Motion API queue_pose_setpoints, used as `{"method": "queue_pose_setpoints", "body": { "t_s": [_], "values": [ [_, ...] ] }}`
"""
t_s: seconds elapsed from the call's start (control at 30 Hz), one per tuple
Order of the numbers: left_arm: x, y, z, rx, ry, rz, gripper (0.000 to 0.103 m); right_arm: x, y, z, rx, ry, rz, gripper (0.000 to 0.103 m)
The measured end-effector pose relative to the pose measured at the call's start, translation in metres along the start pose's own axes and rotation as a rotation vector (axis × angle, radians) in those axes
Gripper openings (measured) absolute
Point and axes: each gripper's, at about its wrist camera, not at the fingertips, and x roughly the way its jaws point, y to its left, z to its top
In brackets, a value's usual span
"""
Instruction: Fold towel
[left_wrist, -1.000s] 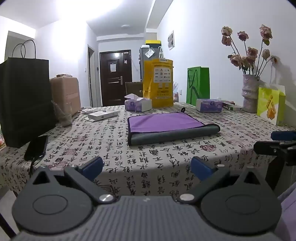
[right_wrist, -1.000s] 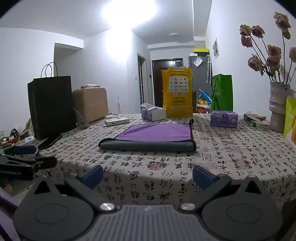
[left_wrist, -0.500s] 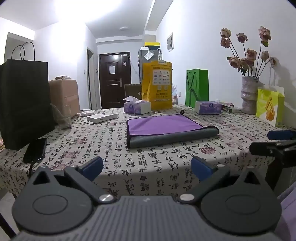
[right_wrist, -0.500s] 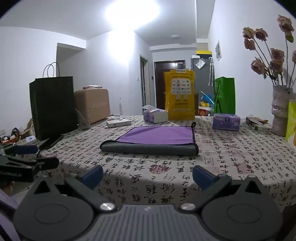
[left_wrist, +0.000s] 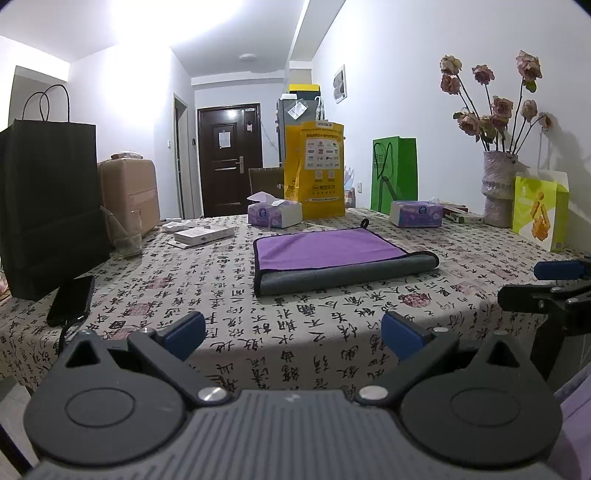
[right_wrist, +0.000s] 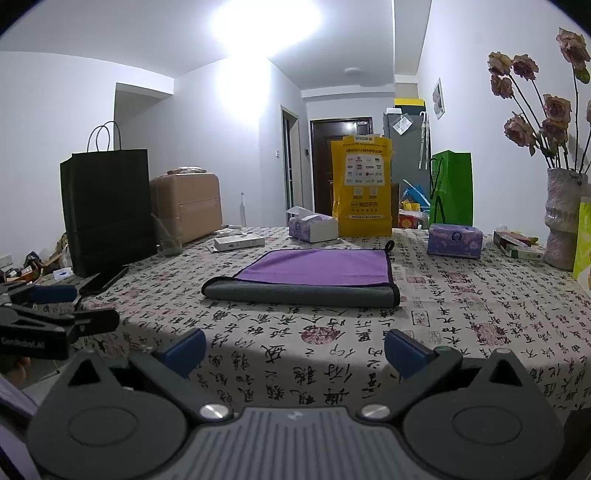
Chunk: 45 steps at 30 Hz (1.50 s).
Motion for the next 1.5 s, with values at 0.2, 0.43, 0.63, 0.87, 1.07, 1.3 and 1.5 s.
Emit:
{"method": "queue_pose_setpoints", "body": {
  "t_s": [0.2, 0.43, 0.63, 0.87, 1.07, 1.3, 1.5],
  "values": [
    [0.0001, 0.0001, -0.0001, 0.000, 0.000, -0.001, 0.103, -0.0003, 0.0001, 0.0004, -0.002, -0.003, 0.003, 0.103],
    [0.0000, -0.0003, -0.0003, 0.000, 0.001, -0.001, 0.103, 0.0000, -0.0005, -0.0002, 0.001, -0.001, 0.003, 0.103],
    [0.0000, -0.0003, -0.0003, 0.000, 0.001, -0.001, 0.103, 0.0000, -0.0004, -0.0002, 0.000, -0.002, 0.003, 0.103],
    [-0.0002, -0.0013, -0.0007, 0.000, 0.002, -0.001, 0.103, 0.0002, 0.0004, -0.0006, 0.002, 0.000, 0.004, 0.103],
    [-0.0002, -0.0028, -0.0018, 0.002, 0.003, -0.002, 0.103, 0.0002, 0.0004, -0.0007, 0.003, 0.001, 0.004, 0.103],
    [-0.0002, -0.0037, -0.0030, 0.002, 0.004, -0.002, 0.103, 0.0002, 0.0006, -0.0008, 0.002, 0.000, 0.004, 0.103],
    [-0.0002, -0.0038, -0.0029, 0.002, 0.005, -0.003, 0.103, 0.0002, 0.0004, -0.0007, 0.003, 0.001, 0.004, 0.103]
  ]
}}
